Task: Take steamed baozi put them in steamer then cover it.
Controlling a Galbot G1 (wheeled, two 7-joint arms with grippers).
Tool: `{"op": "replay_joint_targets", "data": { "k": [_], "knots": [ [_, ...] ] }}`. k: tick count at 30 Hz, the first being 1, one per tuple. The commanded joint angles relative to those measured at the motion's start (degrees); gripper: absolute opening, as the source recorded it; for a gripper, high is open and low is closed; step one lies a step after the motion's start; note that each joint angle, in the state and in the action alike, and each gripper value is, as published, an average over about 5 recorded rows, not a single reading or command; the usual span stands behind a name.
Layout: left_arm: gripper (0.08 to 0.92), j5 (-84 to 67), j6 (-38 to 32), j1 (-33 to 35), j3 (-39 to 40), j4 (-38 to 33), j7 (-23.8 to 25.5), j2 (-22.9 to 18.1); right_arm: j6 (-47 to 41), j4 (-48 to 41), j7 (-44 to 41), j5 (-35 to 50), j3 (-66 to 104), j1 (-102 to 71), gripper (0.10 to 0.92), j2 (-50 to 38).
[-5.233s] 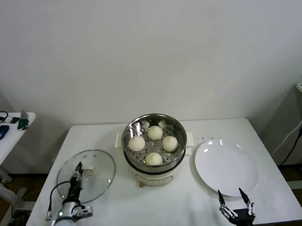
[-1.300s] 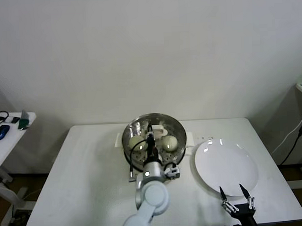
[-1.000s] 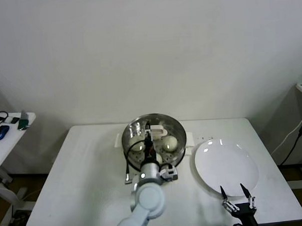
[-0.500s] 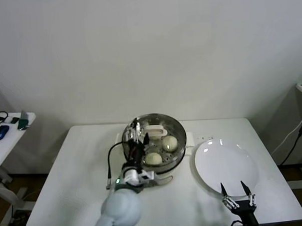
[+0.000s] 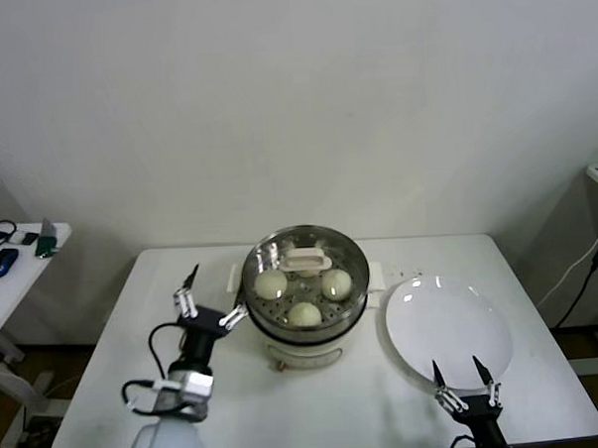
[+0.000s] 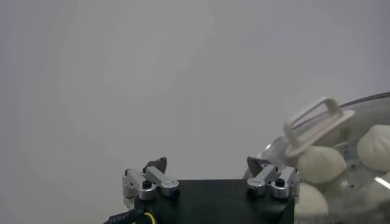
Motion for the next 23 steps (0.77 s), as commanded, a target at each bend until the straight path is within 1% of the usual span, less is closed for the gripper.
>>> {"op": "replay_joint_targets", "data": {
  "k": [1, 4, 10, 23],
  "knots": [
    [0.823, -29.2, -19.9, 13.2, -11.8, 11.4, -3.1, 1.1, 0.5, -0.2, -0.1, -1.9, -0.2, 0.1, 0.823, 0.9],
    [0.823, -29.3, -21.8, 13.3, -10.4, 13.5, -2.8, 0.8, 0.6, -0.2, -0.1, -2.1, -0.4, 0.1, 0.823, 1.0],
    [0.823, -29.1, -22.3, 13.0, -9.2, 14.6, -2.2, -0.2, 0.6, -0.2, -0.3, -2.3, -0.7, 0.3, 0.823, 1.2],
    [0.823, -29.3, -21.5, 13.4, -9.0, 14.1, -1.2, -0.7, 0.6, -0.2, -0.7, -2.3, -1.0, 0.5, 0.823, 0.9]
  ]
}}
